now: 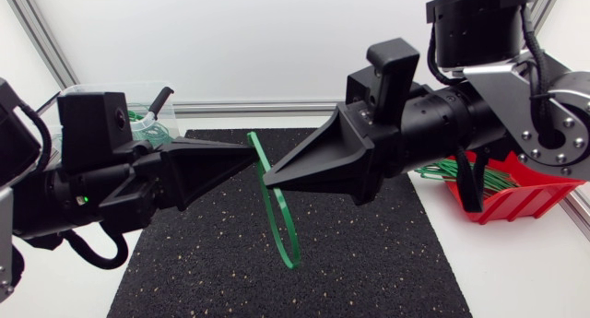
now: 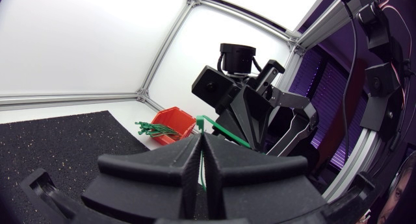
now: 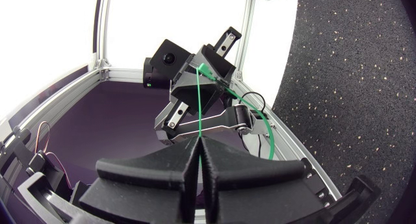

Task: Take a green cable tie from the red box, thread the tail through the head to close it, then place it in the transparent bin on the left.

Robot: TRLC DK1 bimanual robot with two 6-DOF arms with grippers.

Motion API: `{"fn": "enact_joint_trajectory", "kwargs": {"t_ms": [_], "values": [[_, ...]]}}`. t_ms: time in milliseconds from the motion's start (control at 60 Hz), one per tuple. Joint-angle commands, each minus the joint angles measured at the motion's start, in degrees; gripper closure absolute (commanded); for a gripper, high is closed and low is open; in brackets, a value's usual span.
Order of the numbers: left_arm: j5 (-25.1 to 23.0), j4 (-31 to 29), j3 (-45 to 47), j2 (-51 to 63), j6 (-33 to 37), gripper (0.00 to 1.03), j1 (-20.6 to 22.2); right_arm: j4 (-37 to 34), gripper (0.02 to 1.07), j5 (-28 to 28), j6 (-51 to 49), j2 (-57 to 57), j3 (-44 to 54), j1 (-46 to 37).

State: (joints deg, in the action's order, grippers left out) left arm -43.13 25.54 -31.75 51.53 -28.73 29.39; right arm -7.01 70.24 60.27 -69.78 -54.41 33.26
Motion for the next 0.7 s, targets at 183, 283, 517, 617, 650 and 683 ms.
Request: {"fn": "enact_joint_trajectory", "kwargs": {"t_ms": [183, 283, 517, 617, 650, 683], "values": [[0.42, 0.74, 0.81, -0.55, -0.89, 0.99, -0.29, 0.94, 1.01, -0.36, 1.52, -0.53, 0.71, 0.41], [0.51, 0.83, 0.72, -0.55, -0.89, 0.99, -0.65, 0.94, 1.01, -0.45, 1.52, -0.53, 0.89, 0.58], [0.51, 0.83, 0.46, -0.11, -0.98, 0.99, -1.09, 0.94, 1.01, -0.45, 1.52, -0.09, 1.06, 0.85], [0.51, 0.74, 0.28, -0.02, -0.98, 0.99, -1.09, 0.94, 1.01, -0.45, 1.52, -0.09, 1.06, 1.02], [0.51, 0.74, 0.28, -0.02, -0.98, 0.99, -1.09, 0.94, 1.01, -0.45, 1.52, -0.18, 0.98, 1.11], [0.51, 0.74, 0.28, 0.06, -0.98, 0.99, -1.0, 1.03, 1.01, -0.63, 1.52, -0.27, 1.06, 1.2]]}}
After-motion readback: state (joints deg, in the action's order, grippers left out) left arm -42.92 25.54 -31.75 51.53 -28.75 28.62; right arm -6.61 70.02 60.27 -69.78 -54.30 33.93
